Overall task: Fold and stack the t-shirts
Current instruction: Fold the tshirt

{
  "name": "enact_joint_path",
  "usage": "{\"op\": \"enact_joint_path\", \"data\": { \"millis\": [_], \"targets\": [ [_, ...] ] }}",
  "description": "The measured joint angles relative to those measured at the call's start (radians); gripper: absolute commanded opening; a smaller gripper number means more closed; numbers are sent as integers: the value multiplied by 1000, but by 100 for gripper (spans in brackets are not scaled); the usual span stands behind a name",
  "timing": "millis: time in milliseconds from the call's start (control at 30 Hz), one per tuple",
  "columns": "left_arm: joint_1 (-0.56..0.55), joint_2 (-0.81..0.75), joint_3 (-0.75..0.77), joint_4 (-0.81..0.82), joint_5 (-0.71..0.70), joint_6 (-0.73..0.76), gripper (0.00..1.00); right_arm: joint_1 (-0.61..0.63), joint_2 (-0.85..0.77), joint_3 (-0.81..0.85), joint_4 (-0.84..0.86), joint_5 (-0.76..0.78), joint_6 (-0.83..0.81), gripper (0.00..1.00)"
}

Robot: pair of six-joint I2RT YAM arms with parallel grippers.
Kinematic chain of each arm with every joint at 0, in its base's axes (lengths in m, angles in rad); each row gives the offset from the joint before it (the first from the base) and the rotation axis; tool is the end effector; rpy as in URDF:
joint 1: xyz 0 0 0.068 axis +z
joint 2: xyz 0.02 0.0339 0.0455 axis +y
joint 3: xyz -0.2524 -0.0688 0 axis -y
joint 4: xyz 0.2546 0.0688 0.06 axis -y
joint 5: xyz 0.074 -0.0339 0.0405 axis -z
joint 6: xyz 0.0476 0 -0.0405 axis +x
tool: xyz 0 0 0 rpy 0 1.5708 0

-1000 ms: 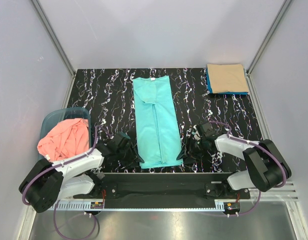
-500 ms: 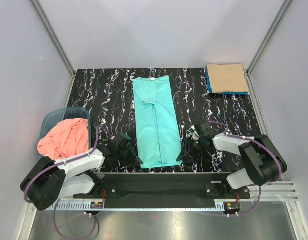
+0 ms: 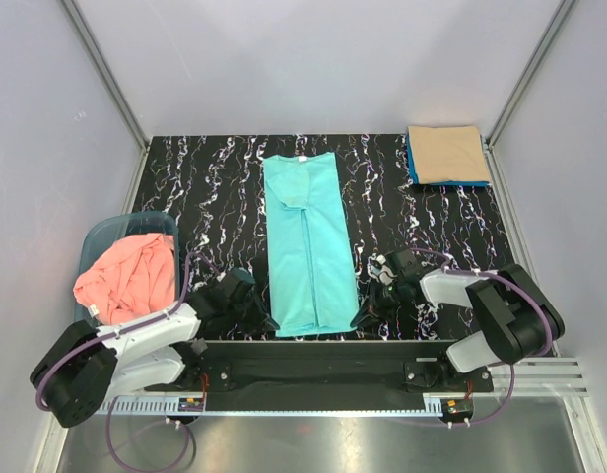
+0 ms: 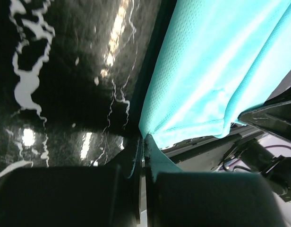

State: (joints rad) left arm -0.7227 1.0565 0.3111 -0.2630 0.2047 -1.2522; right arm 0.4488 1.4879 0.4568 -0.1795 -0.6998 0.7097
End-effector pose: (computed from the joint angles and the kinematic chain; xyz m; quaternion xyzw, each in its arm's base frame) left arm 0.1346 -0.1316 0.1026 -0.2227 0.9298 -0.2845 0.0701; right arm 0.1852 0.1232 0.0741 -0.0593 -0.9243 -0.3744 0.0438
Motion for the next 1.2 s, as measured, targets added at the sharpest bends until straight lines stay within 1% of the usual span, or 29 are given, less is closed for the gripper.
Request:
{"op": "enact_joint_path", "data": {
  "millis": [133, 233, 333, 400, 533, 667, 900, 1000, 1200],
  "targets": [
    [-48, -23, 1, -37, -19, -10, 0, 0, -56, -37, -11, 6, 10, 0],
    [-68, -31, 12, -74, -28, -21, 0, 0, -98, -46, -49, 11, 14, 0],
    [-73, -43, 44, -152, -59, -21, 0, 0, -118, -20, -98, 14, 11, 0],
    [-71, -39, 95, -215, -80, -12, 0, 0, -117, 22, -135, 25, 2, 0],
    [-40, 32, 260, -287, -110, 46, 0, 0, -83, 189, -225, 52, -34, 0],
    [31, 138, 405, -321, -122, 130, 0, -3, -15, 366, -281, 79, -76, 0],
    [223, 294, 595, -372, -113, 270, 0, -43, 196, 649, -381, 90, -140, 0],
    [298, 371, 692, -386, -100, 325, 0, -71, 301, 805, -445, 89, -163, 0],
    [389, 521, 863, -392, -59, 405, 0, -124, 454, 1080, -518, 85, -193, 0]
  ]
}}
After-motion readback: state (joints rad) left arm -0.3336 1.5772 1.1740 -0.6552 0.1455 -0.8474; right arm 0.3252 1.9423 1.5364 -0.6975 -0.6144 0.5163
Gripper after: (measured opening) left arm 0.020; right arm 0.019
